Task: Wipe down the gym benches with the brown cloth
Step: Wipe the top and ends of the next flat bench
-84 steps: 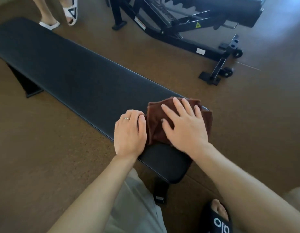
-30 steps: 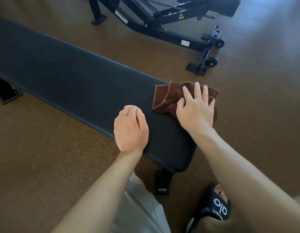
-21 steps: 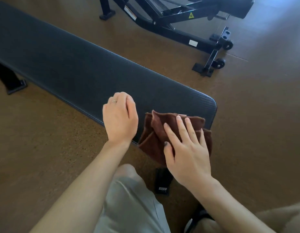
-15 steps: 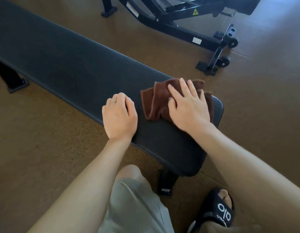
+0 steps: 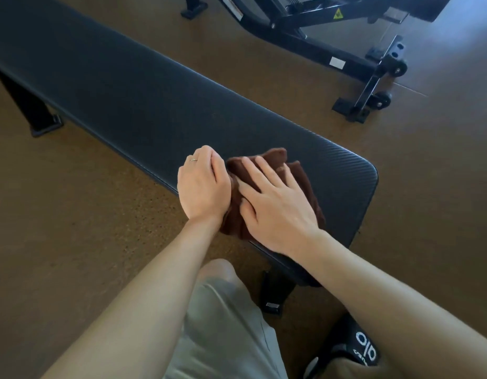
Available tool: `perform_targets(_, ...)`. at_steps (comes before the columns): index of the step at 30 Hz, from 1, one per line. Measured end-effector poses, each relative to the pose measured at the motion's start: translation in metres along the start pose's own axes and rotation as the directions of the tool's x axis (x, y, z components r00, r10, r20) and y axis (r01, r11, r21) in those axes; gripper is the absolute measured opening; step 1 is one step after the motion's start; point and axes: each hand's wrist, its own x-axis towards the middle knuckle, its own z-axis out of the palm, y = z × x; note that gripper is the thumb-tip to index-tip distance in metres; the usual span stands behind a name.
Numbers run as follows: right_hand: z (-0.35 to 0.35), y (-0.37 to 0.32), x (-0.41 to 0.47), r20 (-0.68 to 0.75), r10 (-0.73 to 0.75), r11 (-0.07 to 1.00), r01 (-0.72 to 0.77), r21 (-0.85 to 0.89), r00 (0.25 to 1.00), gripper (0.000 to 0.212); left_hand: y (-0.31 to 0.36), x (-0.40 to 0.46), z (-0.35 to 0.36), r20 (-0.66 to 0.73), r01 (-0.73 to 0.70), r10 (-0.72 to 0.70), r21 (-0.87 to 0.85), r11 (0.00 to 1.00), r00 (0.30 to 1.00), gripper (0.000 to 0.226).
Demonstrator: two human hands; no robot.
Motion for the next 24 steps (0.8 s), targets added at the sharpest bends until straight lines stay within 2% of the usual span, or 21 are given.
perform_targets(2, 0.0, -0.003, 0.013, 0.004, -0.031, 0.999, 0.031, 0.01, 1.0, 0.06, -0.002, 0.0, -0.002, 0.012, 0.03, -0.03, -0.028, 0.999, 0.999, 0.031)
perform_targets(5, 0.001, 0.007, -0.02, -0.004, -0.052, 0.999, 0.052, 0.003, 0.999, 0.055, -0.002, 0.004, -0.005, 0.068, 0.032, -0.031, -0.024, 0.999, 0.997, 0.031)
perform_targets(8, -0.002, 0.025, -0.08, 0.02, -0.05, 0.998, 0.05, -0.039, 0.999, 0.053, -0.011, 0.013, -0.018, 0.135, -0.051, 0.063, -0.094, 0.994, 0.989, 0.03)
perform_targets(10, -0.002, 0.031, -0.105, 0.049, -0.015, 0.998, 0.018, -0.053, 0.999, 0.054, -0.027, 0.024, -0.028, 0.073, -0.16, 0.159, 0.019, 0.987, 0.985, 0.03)
perform_targets(12, -0.003, 0.03, -0.105, 0.066, -0.003, 0.998, 0.007, -0.07, 0.998, 0.057, -0.043, 0.036, -0.029, -0.017, -0.116, 0.117, 0.073, 0.991, 0.993, 0.029)
perform_targets(15, -0.003, 0.011, -0.063, 0.081, -0.074, 0.992, 0.081, -0.097, 0.994, 0.061, -0.052, 0.041, -0.019, -0.09, -0.036, 0.041, 0.061, 0.998, 0.995, 0.022)
perform_targets(17, 0.004, -0.006, -0.021, 0.055, -0.129, 0.987, 0.133, -0.092, 0.99, 0.059, -0.056, 0.042, -0.014, -0.093, -0.04, 0.043, 0.035, 0.999, 0.995, 0.021)
perform_targets(20, 0.011, -0.025, 0.017, 0.041, -0.134, 0.988, 0.137, -0.066, 0.99, 0.057, -0.062, 0.042, -0.015, -0.08, -0.035, 0.036, 0.017, 0.999, 0.996, 0.021)
perform_targets(24, 0.005, -0.005, -0.03, 0.057, -0.162, 0.984, 0.166, -0.072, 0.985, 0.056, -0.057, 0.04, -0.017, -0.09, -0.025, 0.027, 0.023, 0.999, 0.996, 0.022)
